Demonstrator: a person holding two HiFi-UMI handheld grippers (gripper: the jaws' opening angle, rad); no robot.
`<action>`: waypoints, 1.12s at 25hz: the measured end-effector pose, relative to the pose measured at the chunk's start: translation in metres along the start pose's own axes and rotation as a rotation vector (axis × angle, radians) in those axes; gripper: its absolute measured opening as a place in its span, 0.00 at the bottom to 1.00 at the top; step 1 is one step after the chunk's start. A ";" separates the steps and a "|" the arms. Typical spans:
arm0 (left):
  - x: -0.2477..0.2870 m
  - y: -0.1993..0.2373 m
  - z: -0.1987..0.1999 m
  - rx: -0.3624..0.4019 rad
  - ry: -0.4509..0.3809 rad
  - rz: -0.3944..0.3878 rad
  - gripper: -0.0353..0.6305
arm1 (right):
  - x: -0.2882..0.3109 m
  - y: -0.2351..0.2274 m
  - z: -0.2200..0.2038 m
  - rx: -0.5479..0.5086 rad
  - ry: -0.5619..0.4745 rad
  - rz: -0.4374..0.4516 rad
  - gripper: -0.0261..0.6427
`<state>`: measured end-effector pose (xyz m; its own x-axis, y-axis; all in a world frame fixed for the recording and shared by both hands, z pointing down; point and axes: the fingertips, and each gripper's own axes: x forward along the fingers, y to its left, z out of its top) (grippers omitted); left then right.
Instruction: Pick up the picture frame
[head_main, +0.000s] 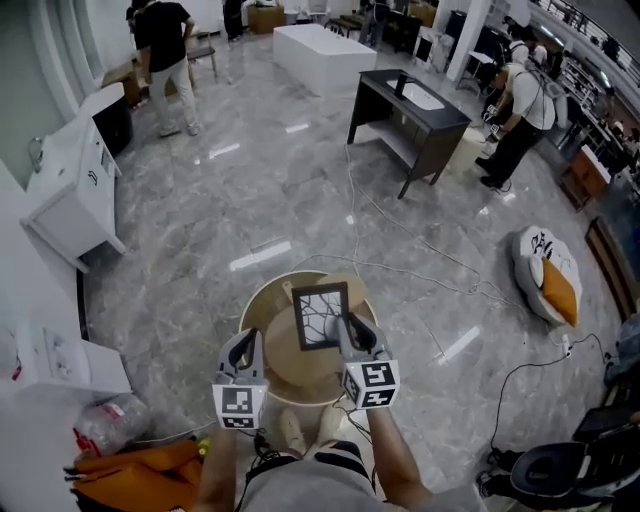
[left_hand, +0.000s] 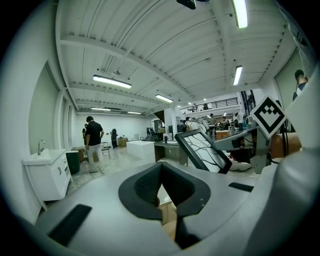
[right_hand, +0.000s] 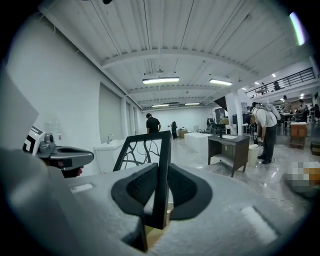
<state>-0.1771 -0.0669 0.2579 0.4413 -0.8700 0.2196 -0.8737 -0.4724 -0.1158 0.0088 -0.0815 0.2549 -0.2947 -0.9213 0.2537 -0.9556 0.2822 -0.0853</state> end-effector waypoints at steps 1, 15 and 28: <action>-0.006 0.000 0.004 0.003 -0.006 0.001 0.08 | -0.008 0.000 0.004 0.000 -0.011 -0.005 0.13; -0.067 0.004 0.016 0.027 -0.043 -0.001 0.08 | -0.073 0.023 0.009 -0.029 -0.063 -0.040 0.14; -0.072 0.005 0.009 0.006 -0.008 -0.008 0.08 | -0.078 0.029 0.002 0.000 -0.052 -0.047 0.14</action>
<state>-0.2117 -0.0078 0.2330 0.4496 -0.8675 0.2127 -0.8690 -0.4799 -0.1204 0.0044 -0.0023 0.2308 -0.2491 -0.9461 0.2071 -0.9682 0.2386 -0.0745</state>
